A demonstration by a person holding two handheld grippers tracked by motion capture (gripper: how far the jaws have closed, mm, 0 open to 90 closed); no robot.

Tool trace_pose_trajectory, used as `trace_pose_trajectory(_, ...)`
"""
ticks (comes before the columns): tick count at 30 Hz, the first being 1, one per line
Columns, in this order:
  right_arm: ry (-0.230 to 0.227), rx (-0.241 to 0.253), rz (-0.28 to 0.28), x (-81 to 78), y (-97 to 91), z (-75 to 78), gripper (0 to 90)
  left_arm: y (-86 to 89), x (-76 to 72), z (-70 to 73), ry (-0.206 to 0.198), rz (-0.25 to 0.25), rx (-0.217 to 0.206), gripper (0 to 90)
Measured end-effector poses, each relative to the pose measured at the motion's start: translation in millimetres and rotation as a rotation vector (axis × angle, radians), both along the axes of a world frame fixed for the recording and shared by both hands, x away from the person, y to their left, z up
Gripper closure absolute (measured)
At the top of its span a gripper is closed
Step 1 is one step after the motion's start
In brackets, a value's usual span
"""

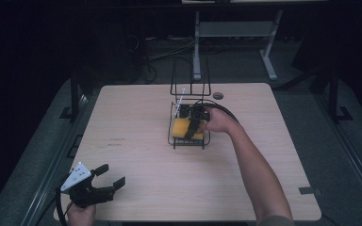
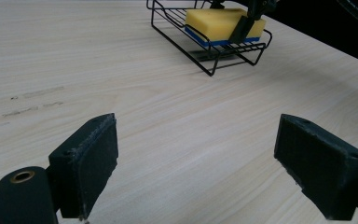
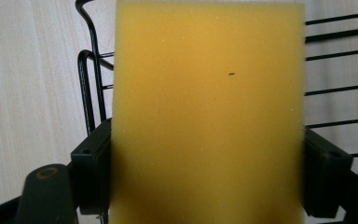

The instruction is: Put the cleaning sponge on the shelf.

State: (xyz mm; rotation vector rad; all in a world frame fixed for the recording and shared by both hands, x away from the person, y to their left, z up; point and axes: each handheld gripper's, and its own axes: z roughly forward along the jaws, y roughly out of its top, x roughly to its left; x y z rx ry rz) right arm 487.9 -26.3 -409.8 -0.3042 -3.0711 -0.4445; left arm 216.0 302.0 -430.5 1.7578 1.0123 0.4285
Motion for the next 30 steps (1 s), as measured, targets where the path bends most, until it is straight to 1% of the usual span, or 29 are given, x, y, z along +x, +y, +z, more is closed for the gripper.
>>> trace_pose_trajectory(3, 0.003, -0.001, -0.001, -0.2, 0.4, -0.6, 21.3, -0.4, 0.1, -0.1, 0.001, -0.001, 0.003, 12.8)
trace_pose_trajectory(4, -0.004, -0.007, 0.003, -0.4, 0.5, -1.1, 21.2, -0.6, 0.0, -0.1, 0.001, -0.002, 0.002, 12.8)
trace_pose_trajectory(8, -0.004, -0.007, 0.004, -0.9, 0.7, -2.0, 21.1, -0.6, -0.1, 0.0, 0.0, -0.003, 0.003, 12.8)
trace_pose_trajectory(10, -0.004, -0.019, 0.009, -1.1, 1.1, -2.1, 21.1, -0.2, 0.0, -0.1, 0.0, -0.002, 0.001, 12.8)
trace_pose_trajectory(19, 0.007, -0.01, 0.0, -1.7, 1.4, -1.2, 18.1, -0.7, 0.2, -0.2, 0.002, -0.006, 0.002, 12.8)
trace_pose_trajectory(27, -0.017, -0.002, -0.005, -3.4, -0.9, 7.2, 17.3, -1.4, 0.3, -0.4, 0.001, -0.007, 0.002, 12.8)
trace_pose_trajectory(29, -0.019, 0.006, -0.007, -3.8, -2.1, 9.5, 17.3, -1.5, 0.3, -0.5, 0.002, -0.006, 0.002, 12.8)
trace_pose_trajectory(30, -0.029, 0.011, -0.005, -3.6, -3.9, 11.9, 17.3, -1.7, 0.4, -0.6, 0.003, -0.006, 0.002, 12.8)
